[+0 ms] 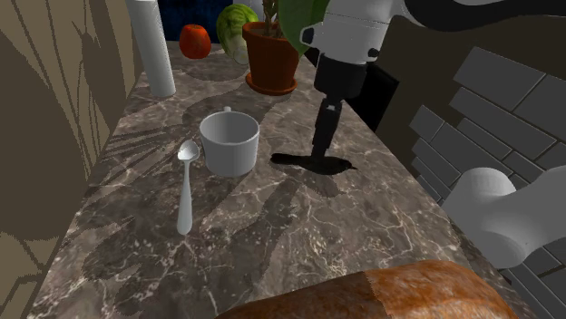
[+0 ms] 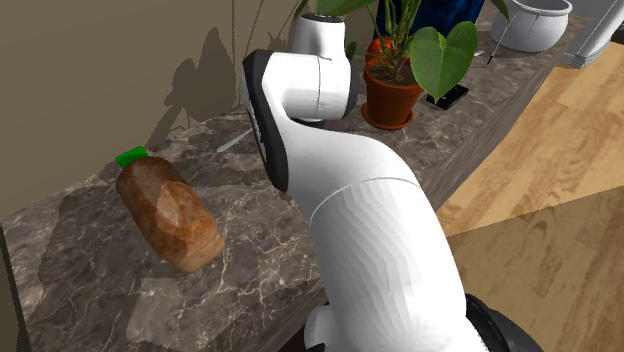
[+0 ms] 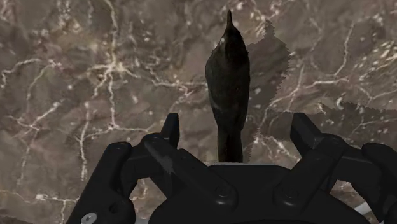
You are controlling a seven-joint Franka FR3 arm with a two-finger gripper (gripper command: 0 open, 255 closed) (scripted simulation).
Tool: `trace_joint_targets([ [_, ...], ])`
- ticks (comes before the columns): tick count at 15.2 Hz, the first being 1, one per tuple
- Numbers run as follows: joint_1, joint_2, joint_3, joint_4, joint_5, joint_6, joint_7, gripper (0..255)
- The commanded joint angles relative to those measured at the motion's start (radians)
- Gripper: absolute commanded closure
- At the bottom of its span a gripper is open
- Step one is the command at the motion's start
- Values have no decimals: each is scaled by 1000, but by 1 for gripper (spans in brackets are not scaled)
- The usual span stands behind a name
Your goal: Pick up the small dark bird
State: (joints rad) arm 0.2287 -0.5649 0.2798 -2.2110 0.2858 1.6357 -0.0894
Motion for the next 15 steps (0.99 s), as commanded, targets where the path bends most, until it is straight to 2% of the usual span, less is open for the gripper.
trace_joint_targets([
  [1, 3, -3, 4, -24, 5, 22, -4, 0],
  [5, 6, -7, 12, -88, 13, 81, -13, 0],
  [7, 6, -7, 12, -88, 13, 81, -13, 0],
  [8, 6, -8, 13, -89, 14, 82, -12, 255],
  [15, 7, -9, 13, -90, 14, 82, -13, 255],
])
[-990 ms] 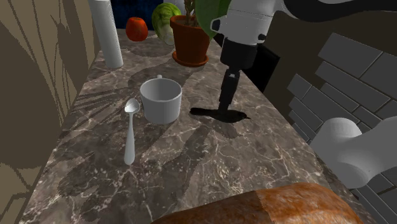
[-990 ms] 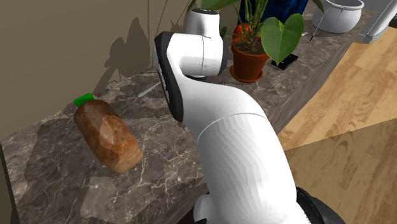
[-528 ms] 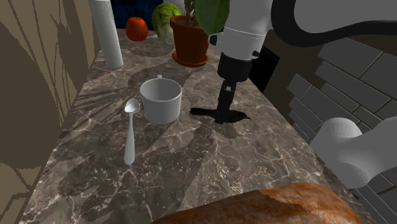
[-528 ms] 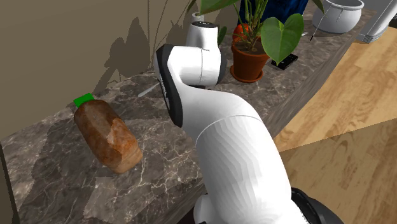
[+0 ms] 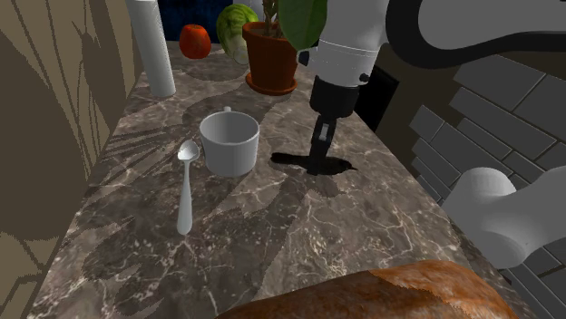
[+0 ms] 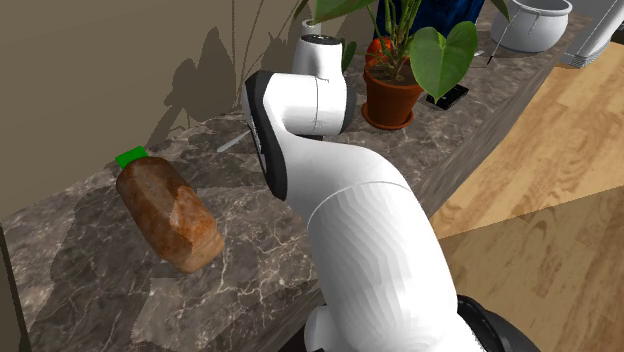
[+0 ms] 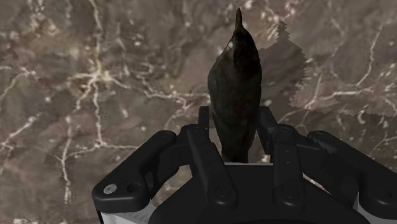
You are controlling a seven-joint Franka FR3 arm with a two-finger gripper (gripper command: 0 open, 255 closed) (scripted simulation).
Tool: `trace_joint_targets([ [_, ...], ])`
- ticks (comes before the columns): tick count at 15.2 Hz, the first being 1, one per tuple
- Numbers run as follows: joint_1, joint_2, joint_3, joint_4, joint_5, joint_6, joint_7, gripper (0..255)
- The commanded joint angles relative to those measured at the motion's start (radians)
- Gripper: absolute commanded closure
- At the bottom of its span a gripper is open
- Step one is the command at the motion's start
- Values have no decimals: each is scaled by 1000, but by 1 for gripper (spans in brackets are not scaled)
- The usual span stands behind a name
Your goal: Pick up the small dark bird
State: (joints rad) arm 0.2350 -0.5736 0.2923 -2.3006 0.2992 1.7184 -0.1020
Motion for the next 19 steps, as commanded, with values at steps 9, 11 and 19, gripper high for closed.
trace_joint_targets([
  [9, -5, 10, -12, 101, -12, -91, 14, 255],
  [11, -6, 15, -15, 131, -15, -117, 18, 255],
  [19, -10, 34, -24, 228, -24, -194, 32, 255],
])
